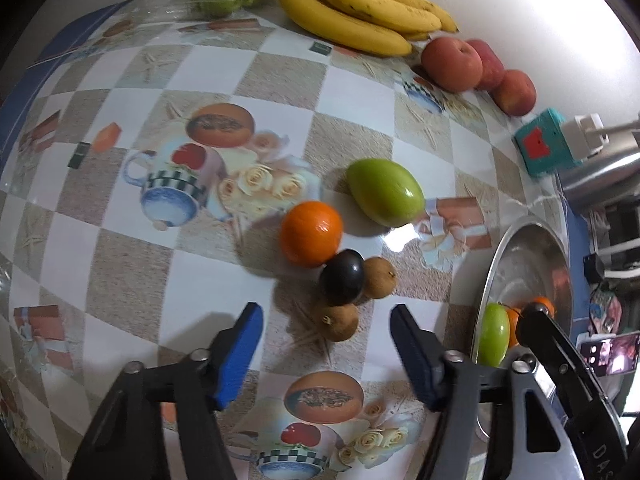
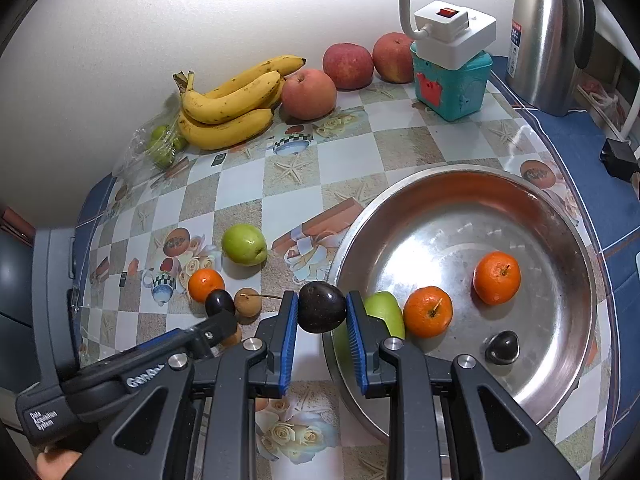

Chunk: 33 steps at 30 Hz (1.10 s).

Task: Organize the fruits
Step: 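Grasp the small brown kiwi with the left tool while the right tool lifts the plum, then carry the plum and brown kiwi over the steel basin with both tools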

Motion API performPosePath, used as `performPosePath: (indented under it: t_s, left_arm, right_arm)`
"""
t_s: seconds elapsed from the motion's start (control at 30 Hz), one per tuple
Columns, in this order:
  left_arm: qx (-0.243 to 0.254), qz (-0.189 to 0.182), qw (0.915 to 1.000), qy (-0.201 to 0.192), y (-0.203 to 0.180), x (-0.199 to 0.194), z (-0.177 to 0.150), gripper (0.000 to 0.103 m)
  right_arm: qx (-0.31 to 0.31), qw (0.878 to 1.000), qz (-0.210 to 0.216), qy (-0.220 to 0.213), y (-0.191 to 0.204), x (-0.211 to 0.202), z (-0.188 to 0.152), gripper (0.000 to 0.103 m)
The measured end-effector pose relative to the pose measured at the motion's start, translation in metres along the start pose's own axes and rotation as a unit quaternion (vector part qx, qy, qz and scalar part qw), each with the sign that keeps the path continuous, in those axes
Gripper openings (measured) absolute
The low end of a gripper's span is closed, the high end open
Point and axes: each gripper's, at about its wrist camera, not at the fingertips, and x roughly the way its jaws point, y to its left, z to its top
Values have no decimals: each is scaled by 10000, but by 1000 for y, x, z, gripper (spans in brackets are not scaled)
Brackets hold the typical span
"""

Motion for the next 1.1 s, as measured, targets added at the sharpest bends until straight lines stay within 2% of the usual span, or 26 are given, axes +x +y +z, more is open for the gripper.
performPosePath:
  t_s: [0.4, 0.57, 1.1]
  left_arm:
    - [38, -32, 9999, 106, -6, 12, -2, 36]
    - [15, -75, 9999, 123, -4, 11, -1, 28]
    - [-20, -358, 9993, 95, -1, -4, -4, 27]
  right_arm:
    - [20, 10000, 9, 18, -1, 0, -1, 25]
    - [16, 10000, 21, 20, -2, 0, 0, 25]
    - [66, 10000, 19, 62, -5, 1, -1, 25]
